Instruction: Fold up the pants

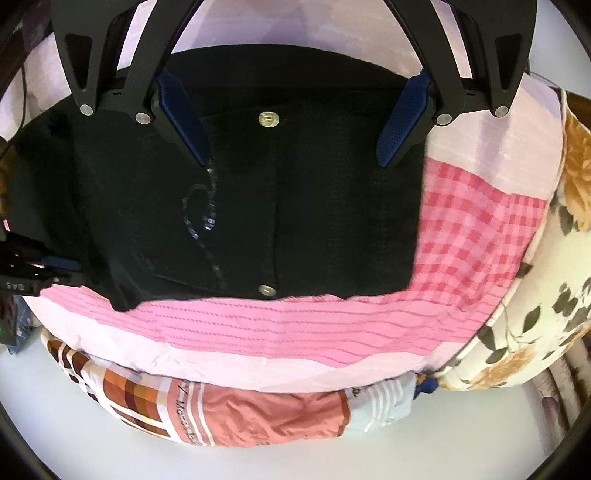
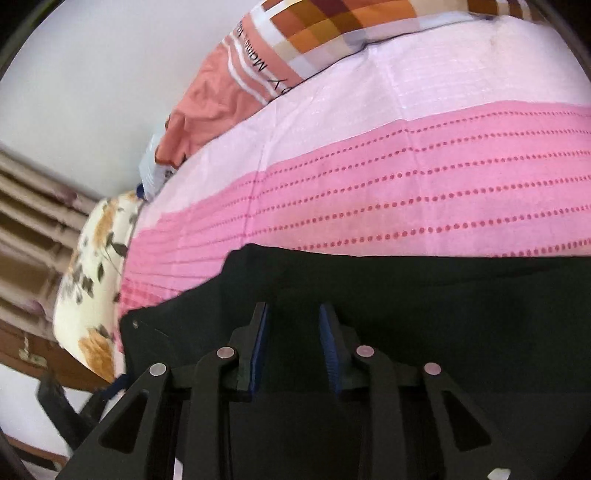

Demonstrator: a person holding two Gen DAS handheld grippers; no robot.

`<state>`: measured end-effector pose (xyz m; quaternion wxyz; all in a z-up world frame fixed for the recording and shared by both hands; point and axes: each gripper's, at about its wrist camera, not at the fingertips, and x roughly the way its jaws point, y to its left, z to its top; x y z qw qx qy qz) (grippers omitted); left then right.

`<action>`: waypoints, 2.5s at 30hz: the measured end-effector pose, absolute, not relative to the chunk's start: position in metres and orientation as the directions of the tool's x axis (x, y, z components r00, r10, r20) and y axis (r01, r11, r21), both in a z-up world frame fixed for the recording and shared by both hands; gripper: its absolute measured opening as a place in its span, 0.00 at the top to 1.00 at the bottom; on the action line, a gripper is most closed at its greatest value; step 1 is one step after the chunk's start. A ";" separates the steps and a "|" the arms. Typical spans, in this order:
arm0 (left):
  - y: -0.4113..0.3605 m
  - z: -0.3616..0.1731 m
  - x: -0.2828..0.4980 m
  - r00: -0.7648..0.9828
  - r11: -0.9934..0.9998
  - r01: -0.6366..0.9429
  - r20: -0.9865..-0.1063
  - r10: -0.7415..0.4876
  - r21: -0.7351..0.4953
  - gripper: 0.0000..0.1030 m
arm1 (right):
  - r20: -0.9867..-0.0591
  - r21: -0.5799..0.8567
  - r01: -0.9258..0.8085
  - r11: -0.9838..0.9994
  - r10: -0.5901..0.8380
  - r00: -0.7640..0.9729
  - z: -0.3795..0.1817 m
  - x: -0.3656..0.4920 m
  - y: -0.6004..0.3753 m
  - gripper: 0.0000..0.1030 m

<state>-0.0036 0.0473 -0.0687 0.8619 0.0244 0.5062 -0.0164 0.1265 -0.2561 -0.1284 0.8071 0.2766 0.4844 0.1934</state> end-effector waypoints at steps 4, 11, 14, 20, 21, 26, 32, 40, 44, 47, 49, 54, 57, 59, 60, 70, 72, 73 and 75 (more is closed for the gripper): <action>0.079 -0.063 0.002 0.492 0.998 0.036 -0.868 -0.064 -0.054 0.11 | -0.562 0.706 -0.060 0.706 0.609 0.560 -0.116 0.094 -0.273 0.67; 0.147 -0.061 0.018 0.511 0.956 0.054 -0.815 -0.274 -0.287 0.11 | -0.559 0.727 -0.087 0.681 0.662 0.500 -0.129 0.045 -0.260 0.60; 0.166 -0.067 0.031 0.502 0.932 0.067 -0.795 -0.340 -0.355 0.11 | -0.550 0.750 -0.070 0.658 0.678 0.487 -0.133 0.036 -0.259 0.56; 0.160 -0.096 0.059 0.375 0.910 0.180 -0.829 -0.415 -0.374 0.11 | -0.556 0.746 -0.072 0.663 0.678 0.482 -0.128 0.033 -0.251 0.50; 0.156 -0.100 0.061 0.356 0.901 0.205 -0.828 -0.433 -0.383 0.11 | -0.554 0.748 -0.071 0.660 0.680 0.480 -0.127 0.034 -0.250 0.49; 0.145 -0.107 0.070 0.291 0.839 0.309 -0.795 -0.532 -0.448 0.11 | -0.561 0.751 -0.061 0.657 0.684 0.467 -0.127 0.034 -0.245 0.40; 0.134 -0.106 0.080 0.198 0.788 0.382 -0.790 -0.580 -0.483 0.11 | -0.552 0.779 -0.010 0.627 0.692 0.466 -0.131 0.036 -0.243 0.35; 0.123 -0.107 0.095 0.085 0.709 0.466 -0.770 -0.632 -0.530 0.09 | -0.557 0.773 -0.022 0.634 0.695 0.455 -0.125 0.035 -0.226 0.30; 0.097 -0.108 0.077 0.115 0.665 0.668 -0.837 -0.536 -0.334 0.00 | -0.567 0.770 -0.022 0.638 0.700 0.435 -0.125 0.035 -0.215 0.27; 0.087 -0.108 0.074 0.132 0.674 0.686 -0.864 -0.486 -0.275 0.00 | -0.573 0.768 -0.017 0.641 0.698 0.430 -0.126 0.034 -0.211 0.25; 0.096 -0.107 0.085 0.089 0.685 0.622 -0.835 -0.543 -0.379 0.00 | -0.571 0.770 -0.012 0.638 0.698 0.431 -0.126 0.033 -0.211 0.23; 0.113 -0.109 0.098 0.064 0.669 0.524 -0.759 -0.647 -0.526 0.01 | -0.581 0.769 0.011 0.639 0.692 0.429 -0.129 0.033 -0.211 0.18; 0.103 -0.109 0.090 0.036 0.647 0.519 -0.742 -0.670 -0.559 0.01 | -0.588 0.767 0.025 0.641 0.687 0.427 -0.132 0.034 -0.211 0.17; 0.098 -0.109 0.087 0.031 0.633 0.499 -0.718 -0.696 -0.592 0.01 | -0.585 0.772 0.030 0.635 0.691 0.425 -0.133 0.036 -0.210 0.17; 0.096 -0.109 0.085 0.028 0.625 0.493 -0.707 -0.706 -0.605 0.02 | -0.585 0.772 0.029 0.635 0.692 0.424 -0.133 0.036 -0.209 0.17; 0.117 -0.118 0.082 0.071 0.612 0.360 -0.633 -0.771 -0.704 0.19 | -0.593 0.765 0.013 0.644 0.695 0.406 -0.131 0.037 -0.200 0.15; 0.119 -0.120 0.084 0.070 0.604 0.354 -0.623 -0.779 -0.715 0.18 | -0.593 0.768 0.023 0.640 0.698 0.403 -0.133 0.037 -0.202 0.14; 0.122 -0.121 0.085 0.070 0.592 0.337 -0.608 -0.791 -0.732 0.18 | -0.593 0.770 0.028 0.638 0.698 0.402 -0.133 0.037 -0.202 0.14; 0.130 -0.125 0.090 0.061 0.561 0.297 -0.571 -0.819 -0.773 0.18 | -0.594 0.770 0.036 0.637 0.696 0.402 -0.134 0.036 -0.203 0.12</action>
